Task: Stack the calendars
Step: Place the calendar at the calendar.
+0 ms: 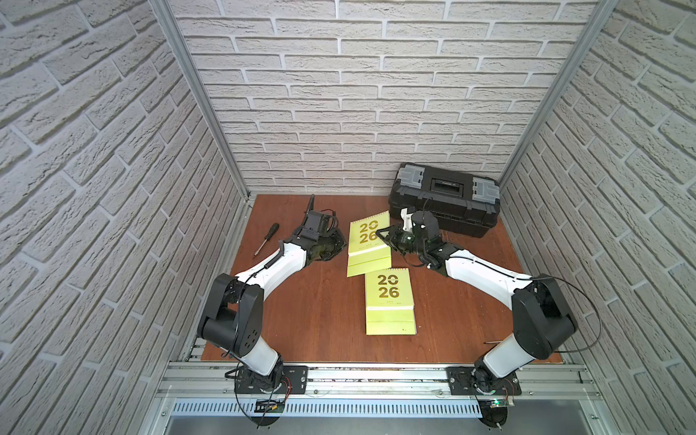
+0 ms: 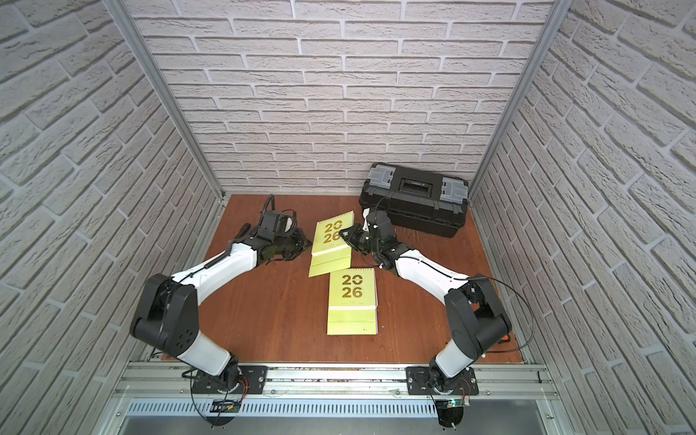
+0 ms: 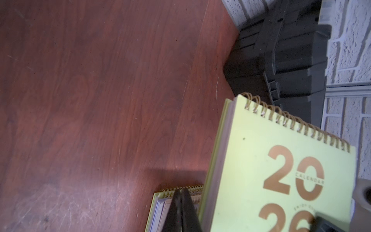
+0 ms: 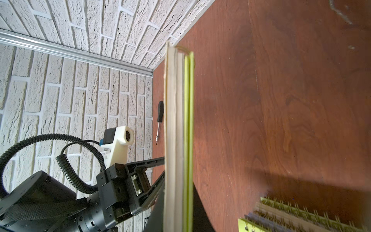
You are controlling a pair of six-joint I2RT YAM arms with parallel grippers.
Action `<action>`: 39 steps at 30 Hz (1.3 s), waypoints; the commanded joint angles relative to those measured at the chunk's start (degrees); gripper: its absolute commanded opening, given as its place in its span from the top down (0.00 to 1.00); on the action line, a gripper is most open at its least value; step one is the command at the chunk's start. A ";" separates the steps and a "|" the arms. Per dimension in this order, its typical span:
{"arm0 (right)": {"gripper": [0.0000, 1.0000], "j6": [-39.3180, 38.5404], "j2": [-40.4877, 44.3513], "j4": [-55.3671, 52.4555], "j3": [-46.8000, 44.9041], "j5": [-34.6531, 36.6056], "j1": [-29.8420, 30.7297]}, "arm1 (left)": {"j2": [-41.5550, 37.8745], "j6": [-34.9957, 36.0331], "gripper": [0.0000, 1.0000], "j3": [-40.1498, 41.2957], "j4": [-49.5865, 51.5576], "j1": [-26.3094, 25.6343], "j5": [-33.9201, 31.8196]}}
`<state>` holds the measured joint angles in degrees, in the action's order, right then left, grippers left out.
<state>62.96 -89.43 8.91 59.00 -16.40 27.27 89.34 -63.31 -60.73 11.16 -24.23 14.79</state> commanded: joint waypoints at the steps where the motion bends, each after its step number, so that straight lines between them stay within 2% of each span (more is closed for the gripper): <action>1: 0.97 -1.60 6.51 2.17 -3.86 -0.63 0.16 | -3.62 -1.15 0.94 2.07 -0.53 -1.92 -4.31; 10: 0.97 -3.06 19.71 -1.54 -14.52 -2.47 -0.43 | -8.87 -2.46 0.94 5.19 0.83 -9.07 -11.21; 15: 0.97 -2.85 26.27 -3.48 -19.48 -3.01 -1.24 | -11.27 -4.05 0.94 8.49 0.23 -11.24 -14.30; 31: 0.97 0.72 37.56 2.38 -33.47 -6.90 -1.52 | -12.06 -7.15 0.94 14.61 -1.24 -18.16 -20.30; 39: 0.97 2.88 38.93 9.36 -38.52 -8.30 -1.43 | -10.66 -8.96 0.94 16.00 -3.93 -20.37 -21.08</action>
<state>64.36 -51.51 9.43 21.08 -23.09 25.98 78.52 -71.02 -45.23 10.26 -43.77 -4.38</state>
